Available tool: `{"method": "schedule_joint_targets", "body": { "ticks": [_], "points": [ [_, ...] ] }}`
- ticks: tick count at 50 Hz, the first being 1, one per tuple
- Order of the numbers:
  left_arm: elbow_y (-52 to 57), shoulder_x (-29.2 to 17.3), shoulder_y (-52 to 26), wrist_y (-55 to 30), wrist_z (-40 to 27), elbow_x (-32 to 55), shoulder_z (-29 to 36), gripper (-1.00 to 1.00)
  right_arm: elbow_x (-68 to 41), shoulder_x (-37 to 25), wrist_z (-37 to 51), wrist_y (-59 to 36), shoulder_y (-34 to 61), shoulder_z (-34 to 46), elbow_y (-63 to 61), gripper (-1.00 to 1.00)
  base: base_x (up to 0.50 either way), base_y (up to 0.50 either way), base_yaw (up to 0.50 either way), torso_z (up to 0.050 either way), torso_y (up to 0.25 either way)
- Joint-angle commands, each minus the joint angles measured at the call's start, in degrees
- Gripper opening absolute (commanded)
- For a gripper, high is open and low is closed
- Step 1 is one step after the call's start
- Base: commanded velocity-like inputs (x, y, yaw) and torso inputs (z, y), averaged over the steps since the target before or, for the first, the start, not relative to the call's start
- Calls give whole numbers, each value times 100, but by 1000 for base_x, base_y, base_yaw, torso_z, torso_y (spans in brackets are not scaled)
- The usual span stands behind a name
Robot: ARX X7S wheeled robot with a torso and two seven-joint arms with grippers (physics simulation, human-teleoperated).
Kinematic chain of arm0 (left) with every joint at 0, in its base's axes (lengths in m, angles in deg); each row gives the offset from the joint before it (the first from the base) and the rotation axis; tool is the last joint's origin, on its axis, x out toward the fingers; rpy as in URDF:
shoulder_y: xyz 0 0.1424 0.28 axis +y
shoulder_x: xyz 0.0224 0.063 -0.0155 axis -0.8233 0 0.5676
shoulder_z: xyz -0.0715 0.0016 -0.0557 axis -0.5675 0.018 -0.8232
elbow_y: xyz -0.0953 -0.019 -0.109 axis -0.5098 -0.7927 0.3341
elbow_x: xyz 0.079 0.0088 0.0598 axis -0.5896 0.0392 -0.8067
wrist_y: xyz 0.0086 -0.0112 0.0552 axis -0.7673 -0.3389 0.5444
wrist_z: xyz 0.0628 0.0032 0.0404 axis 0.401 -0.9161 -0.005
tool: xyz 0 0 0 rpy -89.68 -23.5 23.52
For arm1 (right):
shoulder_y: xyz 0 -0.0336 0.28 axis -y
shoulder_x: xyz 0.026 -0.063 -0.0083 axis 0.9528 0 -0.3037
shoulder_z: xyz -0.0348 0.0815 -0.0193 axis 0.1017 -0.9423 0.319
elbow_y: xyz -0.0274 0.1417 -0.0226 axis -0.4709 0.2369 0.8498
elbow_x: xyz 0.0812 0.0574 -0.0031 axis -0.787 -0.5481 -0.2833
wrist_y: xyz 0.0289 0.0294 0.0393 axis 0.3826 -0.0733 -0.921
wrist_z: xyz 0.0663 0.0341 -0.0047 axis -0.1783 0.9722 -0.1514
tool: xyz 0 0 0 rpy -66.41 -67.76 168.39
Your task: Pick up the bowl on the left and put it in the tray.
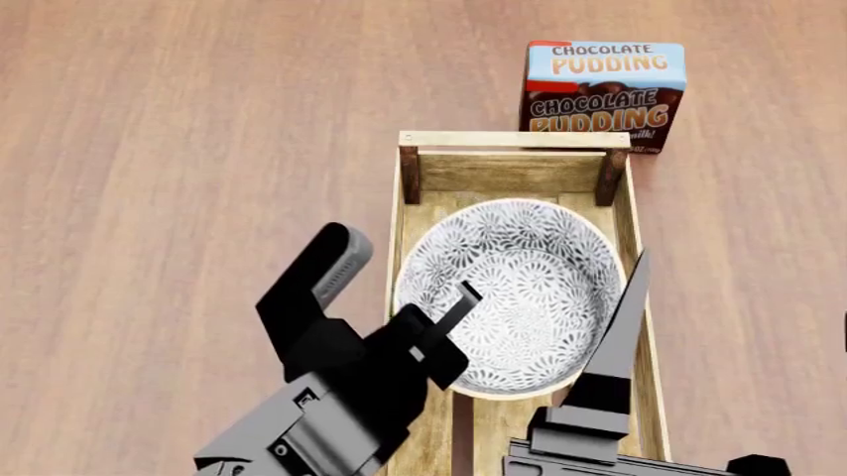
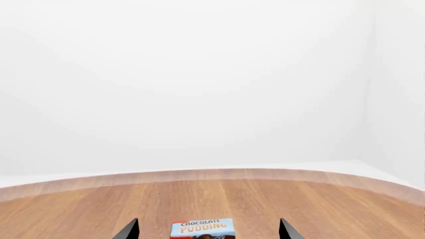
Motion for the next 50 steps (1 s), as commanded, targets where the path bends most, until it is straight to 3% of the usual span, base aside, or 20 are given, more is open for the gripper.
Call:
{"method": "schedule_joint_targets", "body": {
  "ticks": [1,25,50],
  "points": [
    [-22,28,-147,212,163,275,376,-100,-13,-51,24,55,-26,-21,-5,100,0,0,0,0,0],
    [28,38,-588,925,612,1500,1702,-100,-13,-71,40,99,9,29,14,100,0,0,0,0,0],
    [120,40,-544,989,648,1549,1874,-100,-45,-112,101,98,58,74,-19,100,0,0,0,0,0]
  ]
}}
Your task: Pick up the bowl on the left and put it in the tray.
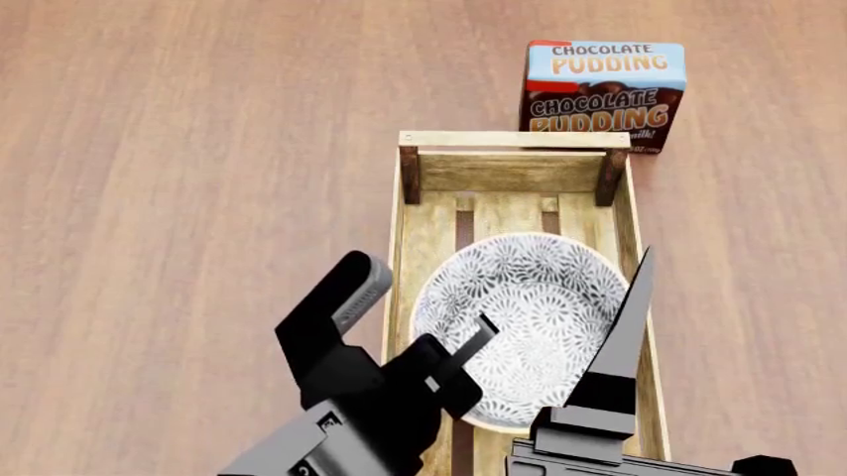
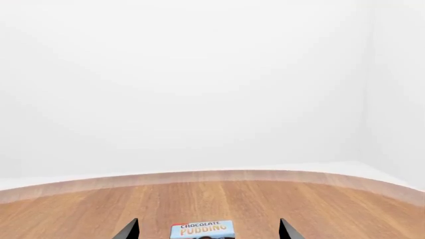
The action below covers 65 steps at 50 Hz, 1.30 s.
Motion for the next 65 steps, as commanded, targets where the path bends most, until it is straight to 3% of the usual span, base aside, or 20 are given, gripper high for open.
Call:
{"method": "schedule_joint_targets", "body": {
  "ticks": [1,6,7,37,45,65],
  "points": [
    [17,14,-9,-13,69,-55,34,-100,6,-11,11,21,14,28,11,100,0,0,0,0,0],
    [23,14,-17,-45,157,-35,17,-100,-3,-10,13,13,37,46,13,100,0,0,0,0,0],
    [31,14,-39,-102,264,-41,17,100,1,-13,11,23,30,47,18,100,0,0,0,0,0],
    [192,12,-158,1,26,-138,46,100,-21,-77,55,81,51,79,10,100,0,0,0,0,0],
    [191,1,-361,-12,-850,-719,539,100,-25,-90,83,72,64,92,-14,100,0,0,0,0,0],
    [1223,-270,-480,183,-1433,-1414,607,100,-35,-103,109,55,131,164,-22,100,0,0,0,0,0]
  ]
}}
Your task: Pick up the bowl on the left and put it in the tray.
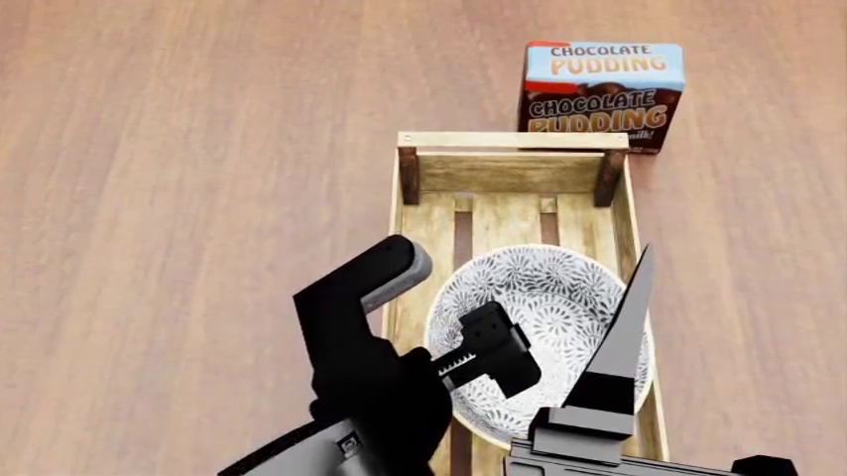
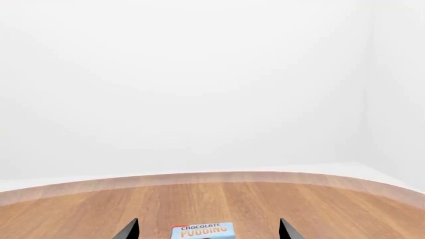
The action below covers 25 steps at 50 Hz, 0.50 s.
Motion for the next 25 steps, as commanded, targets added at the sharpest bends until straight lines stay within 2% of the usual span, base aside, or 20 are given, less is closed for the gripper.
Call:
{"method": "schedule_joint_targets", "body": {
  "ticks": [1,13,25],
  "points": [
    [646,-214,-94,260,-515,-387,99,100,-3,-5,14,-9,36,41,-8,100,0,0,0,0,0],
    [1798,-535,-435,566,-1090,-1235,266,100,11,-19,40,-11,59,81,-32,100,0,0,0,0,0],
    [2078,-852,-917,418,-1763,-2240,790,100,-15,-42,87,-36,120,119,-61,100,0,0,0,0,0]
  ]
}}
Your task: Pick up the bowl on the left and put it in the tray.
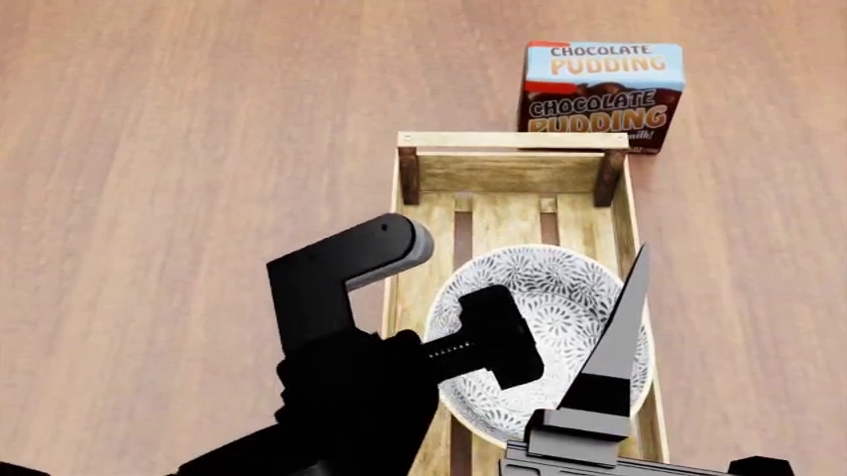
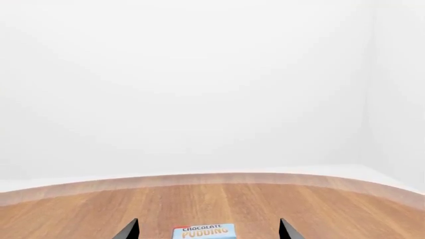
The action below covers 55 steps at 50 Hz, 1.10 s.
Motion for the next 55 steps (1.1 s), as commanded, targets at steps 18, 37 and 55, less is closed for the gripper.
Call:
{"method": "schedule_joint_targets", "body": {
  "ticks": [18,37,55],
  "points": [
    [995,-964,-1073,-384,-1868,-2160,993,100,-10,-83,87,31,43,80,-21,100,0,0,0,0,0],
    [2597,-2009,-950,-2150,-2683,-4146,203,100,44,22,55,-62,182,268,41,100,0,0,0,0,0],
    [4408,-2764,951,-4267,-2670,-5154,-1984,100,32,52,97,-166,299,371,-11,100,0,0,0,0,0]
  ]
}}
